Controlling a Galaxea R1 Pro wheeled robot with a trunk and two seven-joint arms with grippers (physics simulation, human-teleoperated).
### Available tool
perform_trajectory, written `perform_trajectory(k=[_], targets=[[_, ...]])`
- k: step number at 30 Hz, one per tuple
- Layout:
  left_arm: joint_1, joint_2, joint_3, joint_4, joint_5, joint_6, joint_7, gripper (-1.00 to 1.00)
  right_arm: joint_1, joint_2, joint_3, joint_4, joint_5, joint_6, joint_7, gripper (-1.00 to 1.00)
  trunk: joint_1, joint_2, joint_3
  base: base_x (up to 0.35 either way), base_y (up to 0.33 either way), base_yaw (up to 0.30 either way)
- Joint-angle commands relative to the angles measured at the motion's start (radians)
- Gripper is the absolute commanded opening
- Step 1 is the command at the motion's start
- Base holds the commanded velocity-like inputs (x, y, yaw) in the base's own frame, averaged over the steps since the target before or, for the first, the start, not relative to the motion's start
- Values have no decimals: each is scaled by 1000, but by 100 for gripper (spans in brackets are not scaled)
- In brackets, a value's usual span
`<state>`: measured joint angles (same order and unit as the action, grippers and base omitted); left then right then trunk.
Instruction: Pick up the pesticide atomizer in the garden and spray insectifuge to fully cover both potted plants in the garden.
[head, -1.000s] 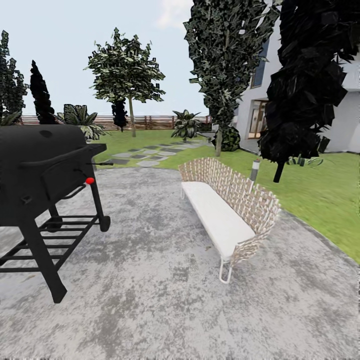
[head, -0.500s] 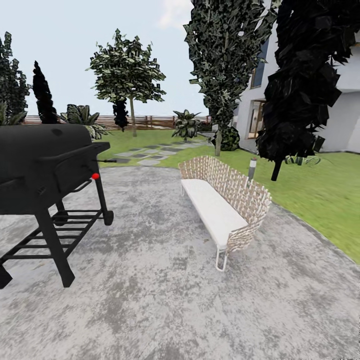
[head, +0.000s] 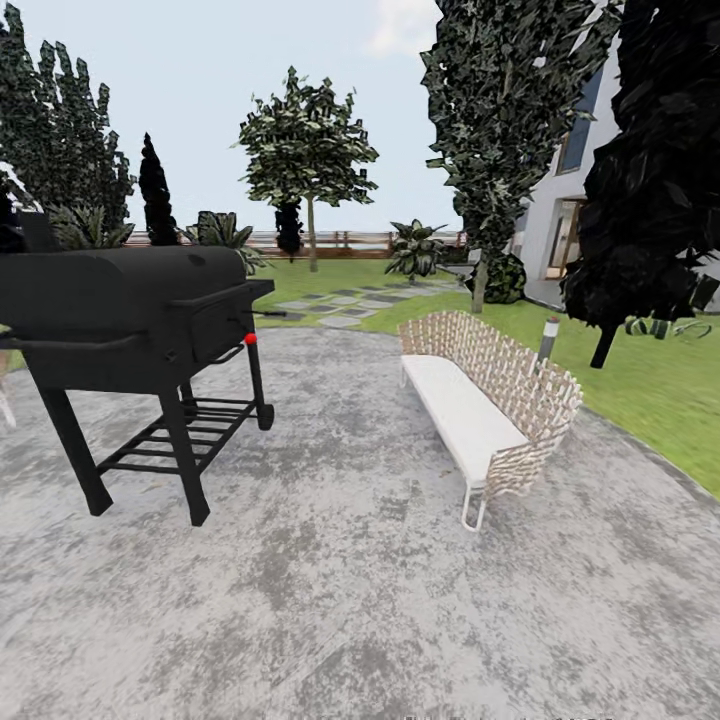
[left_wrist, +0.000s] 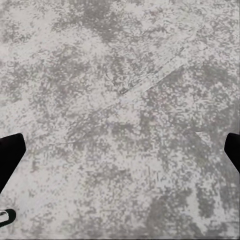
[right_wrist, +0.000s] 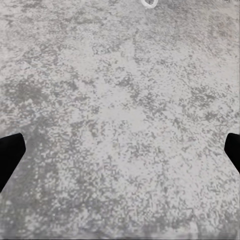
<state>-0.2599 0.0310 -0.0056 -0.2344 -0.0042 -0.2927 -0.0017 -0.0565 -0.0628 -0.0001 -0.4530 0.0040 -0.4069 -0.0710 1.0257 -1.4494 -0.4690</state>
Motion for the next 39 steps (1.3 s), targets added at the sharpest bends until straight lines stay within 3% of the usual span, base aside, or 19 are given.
perform_trajectory(k=[1, 28, 39], targets=[[-1, 0, -1, 1, 0, -3, 0, 100, 0, 0, 0, 0, 1, -3, -3, 100, -1, -1, -1, -337, 0, 278], [-2, 0, -2, 1, -1, -3, 0, 100, 0, 3, 2, 1, 1, -3, -3, 100, -1, -1, -1, -338, 0, 276], [-2, 0, 0, 1, -1, -3, 0, 100, 0, 3, 2, 1, 1, -4, -3, 100, -1, -1, -1, -338, 0, 29]])
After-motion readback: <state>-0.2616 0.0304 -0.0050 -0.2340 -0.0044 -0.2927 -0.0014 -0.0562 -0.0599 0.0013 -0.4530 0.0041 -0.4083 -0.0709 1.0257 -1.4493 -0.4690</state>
